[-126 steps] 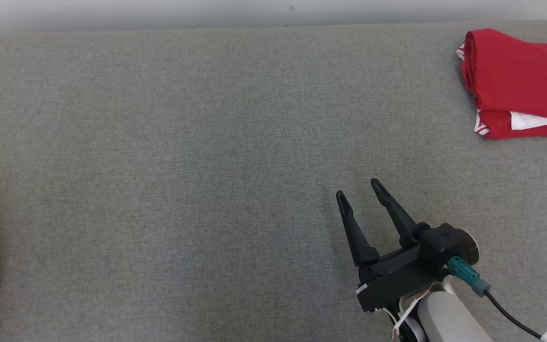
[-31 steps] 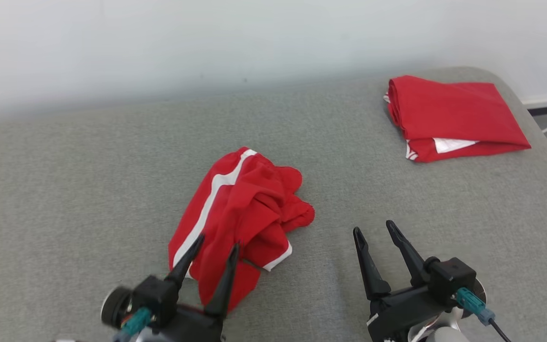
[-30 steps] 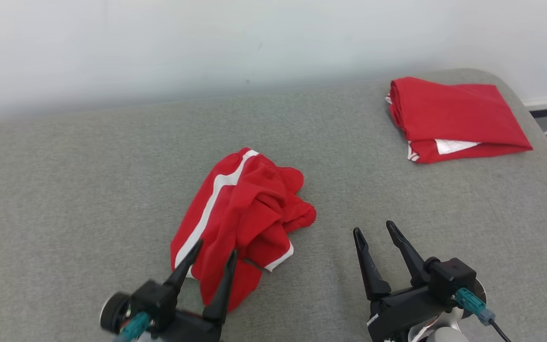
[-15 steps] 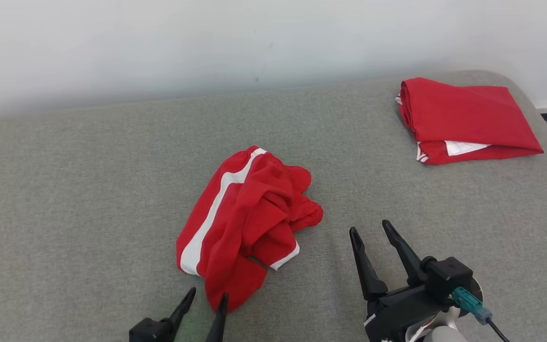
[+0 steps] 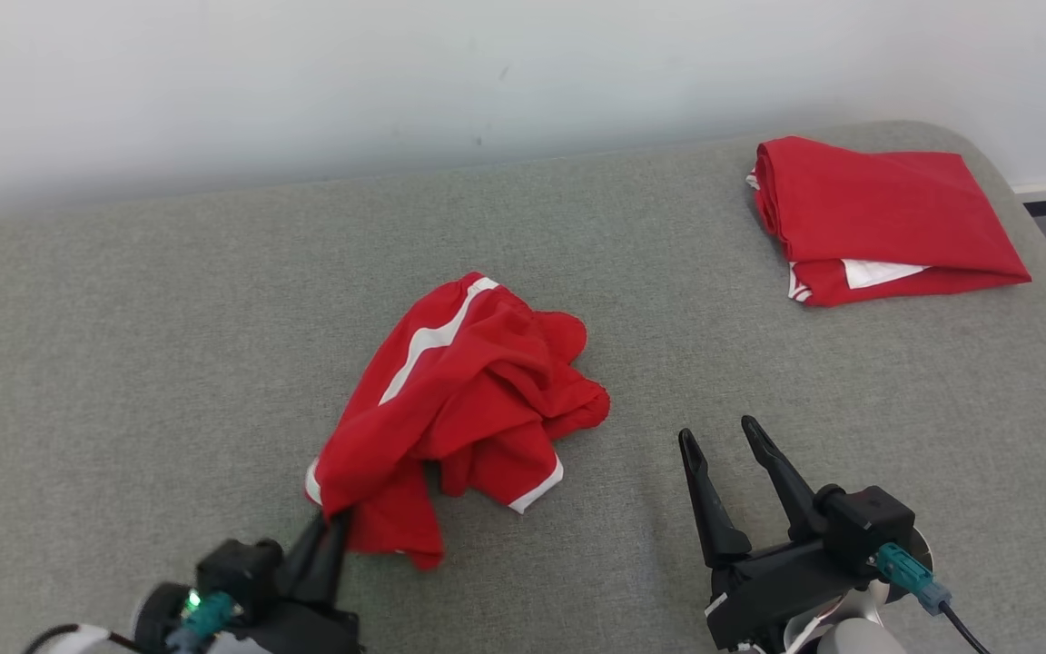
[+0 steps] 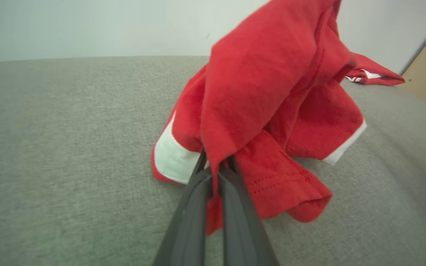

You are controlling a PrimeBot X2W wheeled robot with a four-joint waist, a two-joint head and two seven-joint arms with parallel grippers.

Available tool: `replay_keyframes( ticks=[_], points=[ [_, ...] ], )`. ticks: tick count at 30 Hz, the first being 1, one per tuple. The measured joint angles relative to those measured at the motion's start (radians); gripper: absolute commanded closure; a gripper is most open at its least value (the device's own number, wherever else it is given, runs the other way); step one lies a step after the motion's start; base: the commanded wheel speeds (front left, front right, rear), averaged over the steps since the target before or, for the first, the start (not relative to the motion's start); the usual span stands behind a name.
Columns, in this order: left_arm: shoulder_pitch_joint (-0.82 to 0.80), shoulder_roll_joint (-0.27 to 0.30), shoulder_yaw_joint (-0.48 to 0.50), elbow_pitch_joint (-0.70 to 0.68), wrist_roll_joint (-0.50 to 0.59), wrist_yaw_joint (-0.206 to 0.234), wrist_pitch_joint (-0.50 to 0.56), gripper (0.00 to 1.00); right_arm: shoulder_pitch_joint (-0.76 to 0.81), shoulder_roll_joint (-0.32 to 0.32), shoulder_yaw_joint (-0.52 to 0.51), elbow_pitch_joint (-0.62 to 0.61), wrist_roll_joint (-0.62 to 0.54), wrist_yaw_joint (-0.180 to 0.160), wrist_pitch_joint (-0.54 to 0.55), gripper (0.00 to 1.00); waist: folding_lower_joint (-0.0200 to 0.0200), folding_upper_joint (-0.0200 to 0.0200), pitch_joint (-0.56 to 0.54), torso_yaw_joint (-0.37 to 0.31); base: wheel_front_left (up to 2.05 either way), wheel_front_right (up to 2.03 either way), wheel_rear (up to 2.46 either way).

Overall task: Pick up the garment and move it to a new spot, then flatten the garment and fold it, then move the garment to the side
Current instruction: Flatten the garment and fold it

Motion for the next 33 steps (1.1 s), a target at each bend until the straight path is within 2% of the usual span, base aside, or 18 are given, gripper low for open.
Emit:
replay_keyframes(
  ticks=[5, 11, 14, 17, 22, 23, 25, 33],
  points=[
    [-0.050, 0.100, 0.021, -0.089, 0.040, -0.002, 0.017, 1.00, 0.011, 0.003, -0.006, 0.003, -0.001, 0.000, 0.000, 0.00, 0.0000, 0.0000, -0.011, 0.016, 0.00, 0.00, 0.00],
    [-0.135, 0.229, 0.045, -0.208, 0.067, -0.037, 0.136, 1.00, 0.009, 0.005, -0.007, 0.005, -0.001, 0.000, 0.000, 0.00, 0.0000, 0.0000, -0.018, 0.022, 0.00, 0.00, 0.00],
    [-0.181, 0.272, 0.052, -0.231, 0.067, -0.064, 0.179, 1.00, 0.006, 0.006, 0.002, 0.005, 0.000, 0.000, 0.000, 0.00, 0.0000, 0.0000, -0.015, 0.012, 0.00, 0.00, 0.00],
    [-0.217, 0.306, 0.064, -0.224, 0.063, -0.081, 0.197, 1.00, -0.008, 0.005, 0.005, 0.007, 0.002, 0.000, 0.000, 0.00, 0.0000, 0.0000, -0.010, -0.003, 0.00, 0.00, 0.00],
    [-0.244, 0.303, 0.068, -0.156, 0.041, -0.096, 0.177, 1.00, -0.011, 0.005, 0.002, 0.011, 0.007, 0.000, 0.000, 0.00, 0.0000, -0.0001, 0.003, -0.032, 0.00, 0.00, 0.00],
    [-0.244, 0.301, 0.063, -0.134, 0.042, -0.096, 0.173, 0.84, -0.011, 0.005, 0.002, 0.011, 0.008, 0.000, 0.000, 0.00, 0.0000, 0.0000, 0.006, -0.037, 0.00, 0.00, 0.00],
    [-0.243, 0.297, 0.062, -0.084, 0.043, -0.092, 0.150, 0.00, -0.011, 0.004, 0.002, 0.014, 0.009, 0.000, 0.000, 0.00, 0.0001, 0.0000, 0.013, -0.044, 0.00, 0.00, 0.00],
    [-0.196, 0.273, 0.076, 0.008, 0.030, -0.059, 0.067, 0.00, -0.010, 0.001, -0.013, 0.014, 0.008, 0.000, 0.000, 0.00, 0.0000, 0.0000, 0.016, -0.032, 0.00, 0.00, 0.00]
  ],
)
